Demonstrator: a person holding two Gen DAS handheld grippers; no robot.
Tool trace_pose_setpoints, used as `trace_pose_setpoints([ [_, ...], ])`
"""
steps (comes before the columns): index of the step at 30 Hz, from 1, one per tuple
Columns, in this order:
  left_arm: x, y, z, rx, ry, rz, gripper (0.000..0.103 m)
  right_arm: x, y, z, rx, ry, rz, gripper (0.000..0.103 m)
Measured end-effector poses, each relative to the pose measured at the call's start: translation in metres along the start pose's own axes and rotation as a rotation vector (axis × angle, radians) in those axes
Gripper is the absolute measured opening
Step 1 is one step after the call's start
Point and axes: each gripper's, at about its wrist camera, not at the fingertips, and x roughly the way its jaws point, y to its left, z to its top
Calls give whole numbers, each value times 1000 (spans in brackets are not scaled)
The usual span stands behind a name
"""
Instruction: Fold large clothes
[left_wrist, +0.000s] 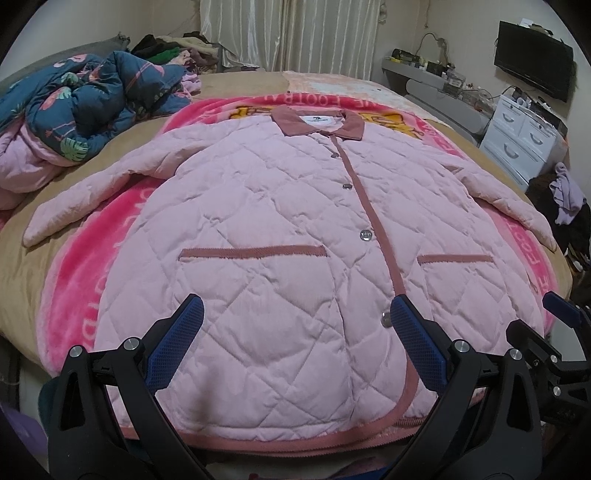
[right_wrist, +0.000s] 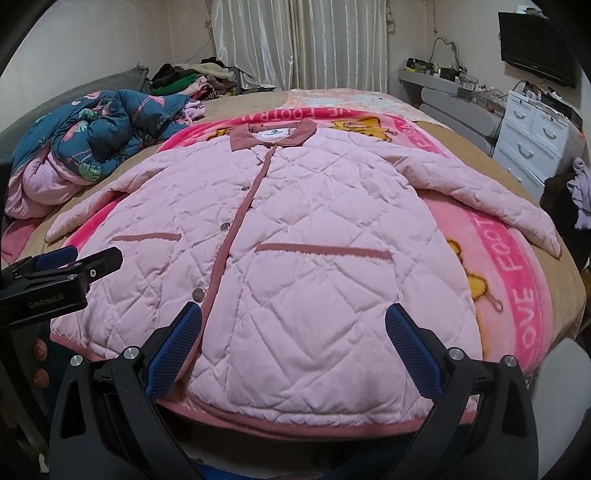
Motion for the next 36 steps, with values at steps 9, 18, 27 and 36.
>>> trace_pose_setpoints([
  [9, 9, 7, 27, -22, -10, 22, 95, 16, -11, 30, 17, -3, 10, 99],
  [18, 12, 10, 57, -15, -31, 39, 95, 25, -20, 63, 37, -33, -2, 99],
  [27, 22, 8, 83, -24, -21, 30, 95, 31, -28, 99, 63, -57, 12, 99],
  [36, 33, -6, 115, -23, -23, 0, 95, 37, -50, 132, 110, -83, 3, 99],
])
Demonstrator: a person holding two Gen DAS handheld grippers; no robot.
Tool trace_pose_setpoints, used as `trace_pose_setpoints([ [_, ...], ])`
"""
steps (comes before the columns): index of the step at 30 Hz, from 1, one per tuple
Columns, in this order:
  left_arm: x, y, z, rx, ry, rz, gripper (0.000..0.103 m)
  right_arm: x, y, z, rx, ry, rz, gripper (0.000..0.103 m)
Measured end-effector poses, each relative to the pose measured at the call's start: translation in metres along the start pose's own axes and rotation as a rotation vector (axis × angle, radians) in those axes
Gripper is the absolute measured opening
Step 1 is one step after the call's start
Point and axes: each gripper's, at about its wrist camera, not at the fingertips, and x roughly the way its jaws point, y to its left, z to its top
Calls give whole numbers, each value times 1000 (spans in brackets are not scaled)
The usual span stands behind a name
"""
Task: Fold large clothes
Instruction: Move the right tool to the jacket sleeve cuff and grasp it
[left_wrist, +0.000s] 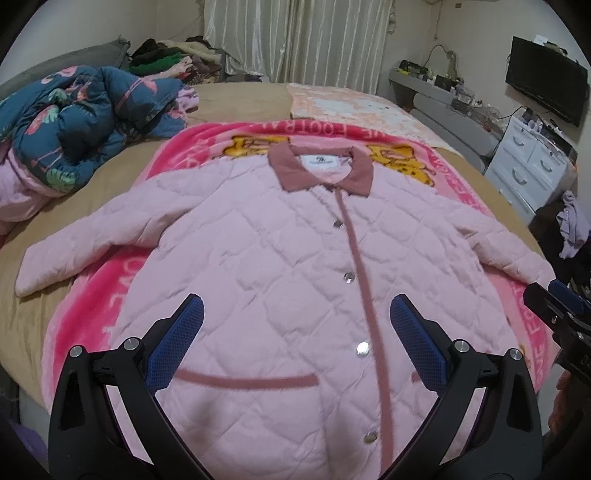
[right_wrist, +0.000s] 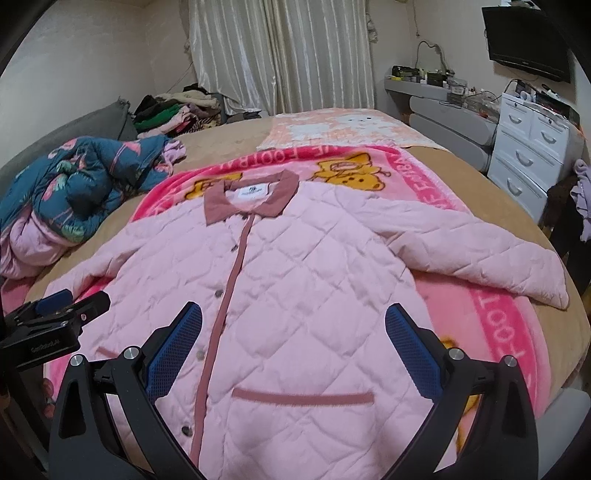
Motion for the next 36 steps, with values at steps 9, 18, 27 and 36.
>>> trace_pose_setpoints([
  [9, 16, -27, 34, 9, -12, -11, 95, 12, -43, 29, 81, -36, -41, 99],
  [18, 38, -61, 54, 20, -2, -40, 95, 20, -100, 44, 173, -63, -98, 99],
  [27, 70, -95, 69, 29, 33, -44, 95, 31, -166, 41, 278, -59, -159, 99],
  [36, 106, -133, 70, 54, 90, -62, 95, 48, -233, 23, 404, -26, -225, 99],
])
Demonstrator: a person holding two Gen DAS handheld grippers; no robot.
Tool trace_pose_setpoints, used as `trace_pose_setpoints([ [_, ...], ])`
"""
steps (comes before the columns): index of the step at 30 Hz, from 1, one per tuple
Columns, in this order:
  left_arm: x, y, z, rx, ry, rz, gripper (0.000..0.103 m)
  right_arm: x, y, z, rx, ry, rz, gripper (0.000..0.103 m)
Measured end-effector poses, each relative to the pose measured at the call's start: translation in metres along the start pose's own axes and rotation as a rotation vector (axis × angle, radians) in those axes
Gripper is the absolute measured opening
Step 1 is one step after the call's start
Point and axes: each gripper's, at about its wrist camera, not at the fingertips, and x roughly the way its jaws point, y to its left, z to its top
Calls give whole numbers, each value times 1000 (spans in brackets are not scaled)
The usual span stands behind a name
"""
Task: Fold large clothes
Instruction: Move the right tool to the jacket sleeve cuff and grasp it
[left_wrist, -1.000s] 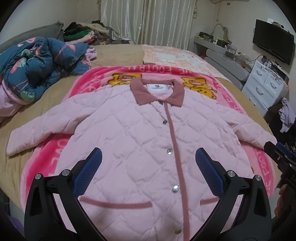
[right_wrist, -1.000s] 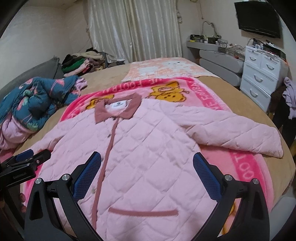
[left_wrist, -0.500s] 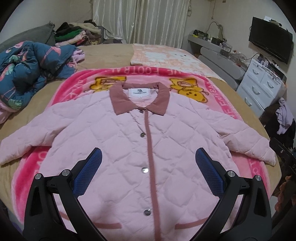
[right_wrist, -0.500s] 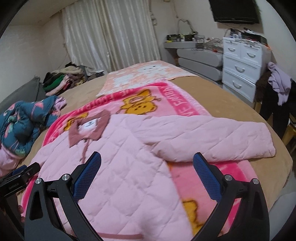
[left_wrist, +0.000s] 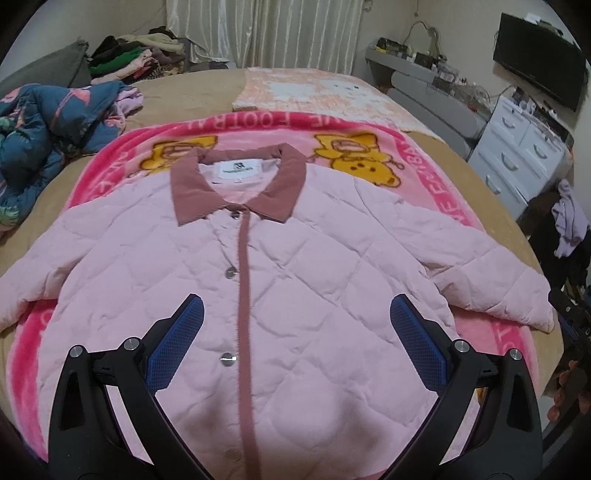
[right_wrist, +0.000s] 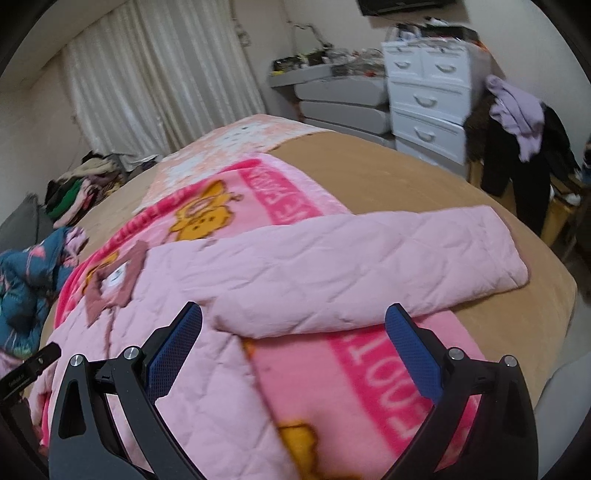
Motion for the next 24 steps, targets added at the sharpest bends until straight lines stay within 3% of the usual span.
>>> trace_pose_setpoints([
  [9, 30, -36, -6, 39, 50, 14, 95, 26, -73, 3, 138, 33, -76, 99],
  [24, 53, -85, -8, 65, 88, 38, 95, 77, -184, 4, 415, 109, -118, 99],
])
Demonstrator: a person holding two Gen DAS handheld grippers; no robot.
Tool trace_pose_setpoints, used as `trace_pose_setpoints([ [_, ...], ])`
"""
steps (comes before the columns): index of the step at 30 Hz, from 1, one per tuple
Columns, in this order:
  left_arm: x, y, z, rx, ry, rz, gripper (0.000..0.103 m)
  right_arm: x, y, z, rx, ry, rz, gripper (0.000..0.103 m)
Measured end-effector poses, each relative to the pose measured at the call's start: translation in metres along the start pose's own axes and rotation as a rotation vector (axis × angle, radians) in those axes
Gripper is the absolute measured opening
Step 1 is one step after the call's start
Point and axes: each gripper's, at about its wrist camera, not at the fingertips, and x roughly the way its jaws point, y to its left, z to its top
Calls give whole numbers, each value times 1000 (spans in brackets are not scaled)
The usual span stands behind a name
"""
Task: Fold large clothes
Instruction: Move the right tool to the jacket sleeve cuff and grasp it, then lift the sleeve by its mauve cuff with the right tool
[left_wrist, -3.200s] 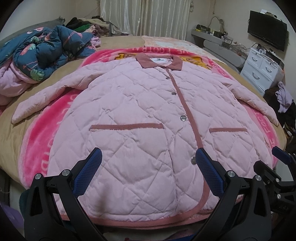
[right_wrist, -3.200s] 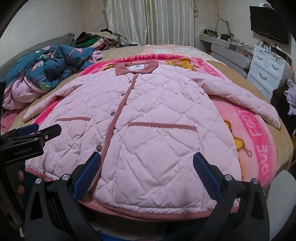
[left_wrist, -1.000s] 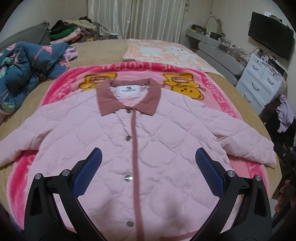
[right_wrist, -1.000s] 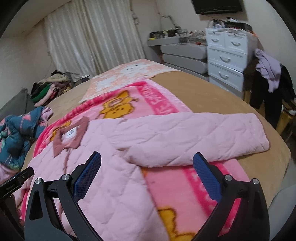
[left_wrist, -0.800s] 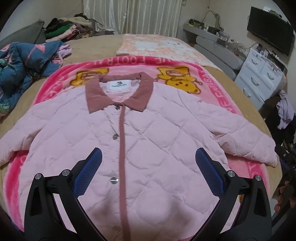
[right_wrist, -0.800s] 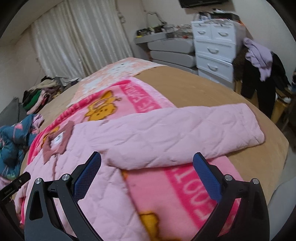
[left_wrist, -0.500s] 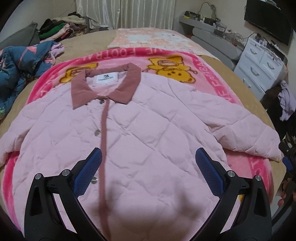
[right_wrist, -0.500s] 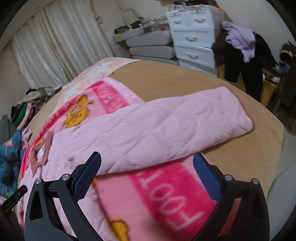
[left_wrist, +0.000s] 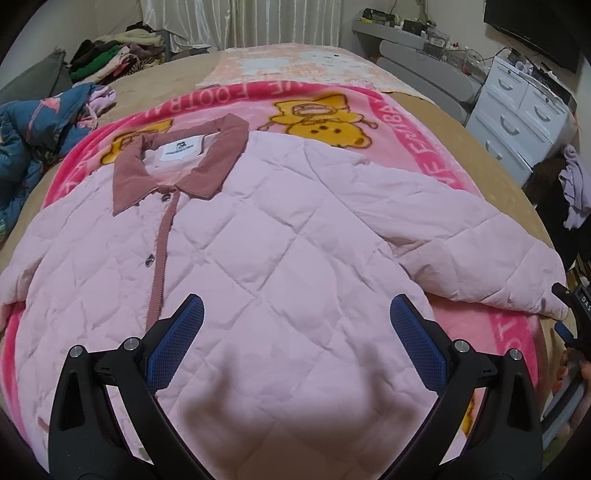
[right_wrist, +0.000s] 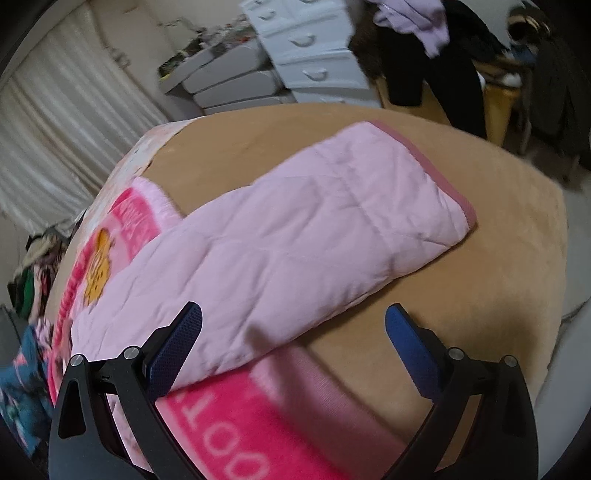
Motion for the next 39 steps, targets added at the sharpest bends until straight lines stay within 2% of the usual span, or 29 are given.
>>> trace_pose_setpoints([
  [5, 6, -7, 2, 10, 20, 6, 95, 18, -25, 11, 116, 17, 55, 99],
  [11, 6, -4, 5, 16, 27, 5, 95, 30, -28, 23, 159, -21, 63, 96],
  [14, 1, 2, 6, 5, 20, -4, 95, 32, -30, 27, 166, -35, 31, 80],
  [15, -2, 6, 6, -2, 14, -10, 95, 31, -31, 29, 174, -39, 38, 71],
  [16, -3, 8, 7, -5, 10, -11, 95, 29, -32, 31, 176, -45, 52, 67],
  [18, -5, 10, 8, -1, 5, -11, 95, 23, -31, 37, 149, -65, 89, 47],
  [21, -9, 14, 8, 8, 4, -14, 95, 7, -28, 42, 105, -100, 125, 35],
  [27, -16, 25, 12, 0, 1, -25, 95, -23, -9, 46, 43, -149, 152, 29],
  [39, -49, 64, 18, -7, -49, -46, 95, -96, 61, 43, -111, -257, 211, 27],
])
